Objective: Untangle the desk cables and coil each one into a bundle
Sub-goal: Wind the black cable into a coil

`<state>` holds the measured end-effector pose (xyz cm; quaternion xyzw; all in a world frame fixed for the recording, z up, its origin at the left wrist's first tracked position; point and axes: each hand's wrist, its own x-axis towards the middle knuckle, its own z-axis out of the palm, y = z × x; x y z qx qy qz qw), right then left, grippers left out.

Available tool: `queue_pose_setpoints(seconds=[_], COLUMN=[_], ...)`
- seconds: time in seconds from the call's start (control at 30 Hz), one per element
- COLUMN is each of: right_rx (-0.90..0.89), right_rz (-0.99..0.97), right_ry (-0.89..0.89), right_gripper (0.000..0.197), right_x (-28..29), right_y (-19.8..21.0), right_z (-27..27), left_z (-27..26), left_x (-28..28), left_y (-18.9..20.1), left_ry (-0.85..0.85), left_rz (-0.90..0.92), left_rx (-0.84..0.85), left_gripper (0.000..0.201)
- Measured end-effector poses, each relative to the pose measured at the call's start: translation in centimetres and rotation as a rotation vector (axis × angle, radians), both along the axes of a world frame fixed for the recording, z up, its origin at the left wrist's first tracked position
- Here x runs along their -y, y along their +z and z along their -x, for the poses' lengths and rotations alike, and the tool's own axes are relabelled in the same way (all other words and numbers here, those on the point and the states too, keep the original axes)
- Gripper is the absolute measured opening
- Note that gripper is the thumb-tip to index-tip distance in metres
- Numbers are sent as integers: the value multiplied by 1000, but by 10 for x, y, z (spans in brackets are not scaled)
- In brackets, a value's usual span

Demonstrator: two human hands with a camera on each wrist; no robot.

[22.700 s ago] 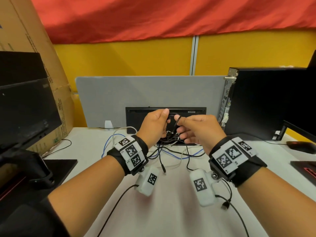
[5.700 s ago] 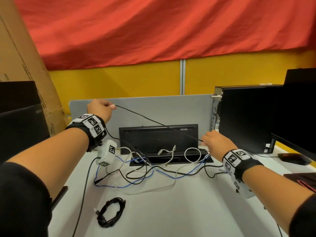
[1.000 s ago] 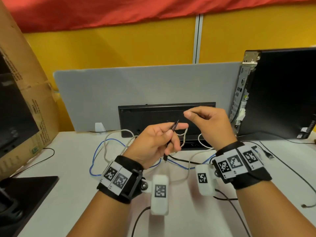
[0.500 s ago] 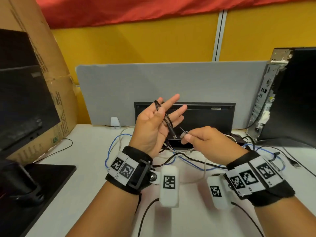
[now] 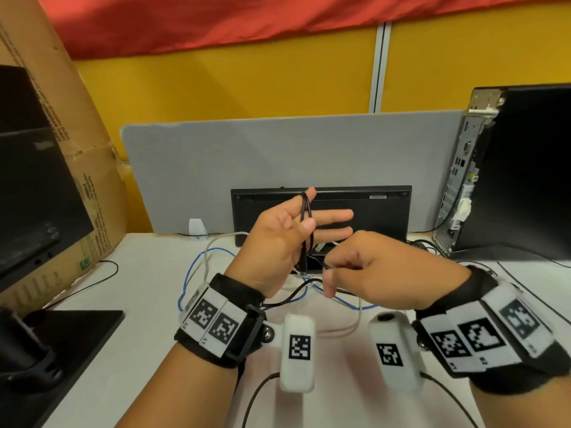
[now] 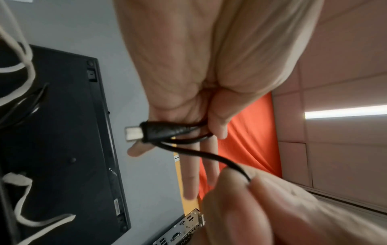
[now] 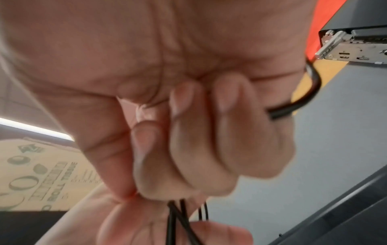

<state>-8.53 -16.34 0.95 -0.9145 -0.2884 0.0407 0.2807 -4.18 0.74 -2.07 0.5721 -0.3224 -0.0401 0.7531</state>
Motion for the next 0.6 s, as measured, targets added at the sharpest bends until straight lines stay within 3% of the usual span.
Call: queue_pose_setpoints(seconds=[0.2,0.37,0.5,0.6], right_rx=[108,402,422,397], right_rz=[-298,-467,-677,-694], right_ry=[-37,-152,-157,-157], right_gripper=[26,22,9,7], right_x=[17,21,22,20], right_y=[13,11,4,-3], right_z=[1,-7,-18,-27], left_z=[11,16,16,15], left_x=[1,2,4,4], left_y=[5,7,5,5], left_ry=[-84,-172,-254,-295], left_rz=[-136,-248,-185,-91], left_rx=[-92,-91,-163,-251], left_gripper=[47,39,44,43])
